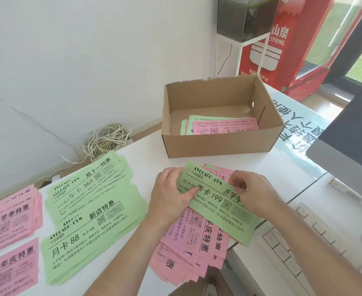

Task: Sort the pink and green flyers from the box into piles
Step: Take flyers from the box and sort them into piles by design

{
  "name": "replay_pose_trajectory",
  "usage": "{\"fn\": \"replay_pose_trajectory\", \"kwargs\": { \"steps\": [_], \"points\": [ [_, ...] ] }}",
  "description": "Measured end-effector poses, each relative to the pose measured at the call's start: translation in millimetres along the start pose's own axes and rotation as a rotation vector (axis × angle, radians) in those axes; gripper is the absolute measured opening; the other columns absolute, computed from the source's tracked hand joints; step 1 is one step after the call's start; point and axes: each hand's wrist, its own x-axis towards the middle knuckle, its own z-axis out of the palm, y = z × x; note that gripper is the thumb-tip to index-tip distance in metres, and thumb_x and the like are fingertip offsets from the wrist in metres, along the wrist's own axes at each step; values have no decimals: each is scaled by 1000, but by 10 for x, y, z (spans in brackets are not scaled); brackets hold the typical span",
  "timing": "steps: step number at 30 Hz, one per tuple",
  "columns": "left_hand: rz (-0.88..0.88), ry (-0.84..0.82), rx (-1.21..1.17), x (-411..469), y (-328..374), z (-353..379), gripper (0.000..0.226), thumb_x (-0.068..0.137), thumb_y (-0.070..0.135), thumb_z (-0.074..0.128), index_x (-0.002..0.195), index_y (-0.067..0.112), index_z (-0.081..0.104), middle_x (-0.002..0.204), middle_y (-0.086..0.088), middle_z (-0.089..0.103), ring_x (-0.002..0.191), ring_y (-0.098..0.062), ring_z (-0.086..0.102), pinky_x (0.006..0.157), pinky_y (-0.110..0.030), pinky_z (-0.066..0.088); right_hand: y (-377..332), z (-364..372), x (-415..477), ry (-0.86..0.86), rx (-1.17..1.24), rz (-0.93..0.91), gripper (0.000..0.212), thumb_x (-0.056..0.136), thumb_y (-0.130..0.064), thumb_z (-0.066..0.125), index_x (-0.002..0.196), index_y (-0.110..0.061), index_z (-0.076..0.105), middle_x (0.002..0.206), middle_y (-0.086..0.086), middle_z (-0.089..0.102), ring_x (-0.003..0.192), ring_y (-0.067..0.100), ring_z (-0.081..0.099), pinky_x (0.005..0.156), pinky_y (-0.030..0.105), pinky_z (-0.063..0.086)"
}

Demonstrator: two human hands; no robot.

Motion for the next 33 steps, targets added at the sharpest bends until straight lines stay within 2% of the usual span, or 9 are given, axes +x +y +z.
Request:
{"fn": "replay_pose_trajectory", "kwargs": {
  "steps": [4,10,14,16,20,24,27,30,33],
  "points": [
    [136,83,166,-17,-20,-19,56,85,46,63,132,17,54,106,8,49,102,-8,40,88,-21,37,-14,-56,67,-5,27,8,25,83,-1,51,82,-24,57,78,-10,62,78,16,57,70,32,49],
    [363,129,324,-73,-20,22,49,89,23,64,134,6,52,68,5,61,57,-11,52,50,-24,47,-38,-115,186,-95,55,24,24,85,-3,49,80,-26,55,78,-9,61,79,17,59,65,25,44],
    [-22,95,-124,-120,88,-92,24,92,17,62,115,23,66,79,15,71,62,-10,62,61,-27,54,17,-281,152,-56,105,43,21,94,-18,52,111,-29,57,103,-12,57,100,13,54,81,28,43],
    [-211,142,-342,-134,129,-225,14,89,17,65,100,25,69,76,19,71,61,-8,65,58,-28,57,114,-415,82,-77,218,46,29,92,-25,62,120,-32,56,112,-13,58,104,10,55,83,26,42],
    [-351,139,-517,-236,114,-370,5,89,15,66,84,16,67,66,2,71,45,-8,60,40,-18,46,195,-455,-17,-71,502,51,31,84,-7,71,106,-28,63,87,1,71,81,11,67,68,13,47],
    [-423,72,-484,-333,-59,-367,45,84,42,65,73,-1,60,63,-14,66,52,-18,54,53,-30,41,167,-326,-13,-27,523,78,19,82,-5,73,94,-18,65,70,8,71,61,15,66,61,17,46],
    [-426,19,-423,-388,-100,-389,9,83,16,73,87,22,68,73,7,73,66,-9,69,65,-27,50,179,-223,-3,-24,462,92,9,84,-10,71,85,-9,62,66,3,72,56,16,68,65,26,50],
    [-417,72,-292,-455,-126,-371,7,83,18,72,82,22,67,61,6,69,52,-7,62,51,-18,43,177,-162,23,-17,343,109,21,91,-22,63,74,-11,57,68,-1,72,52,11,67,60,28,51],
    [-404,102,-111,-479,-163,-331,43,86,33,68,61,7,45,44,-5,44,45,-17,37,47,-30,26,171,-120,50,13,252,89,28,94,-34,58,70,-19,57,70,2,72,60,20,69,69,37,57]
  ]
}}
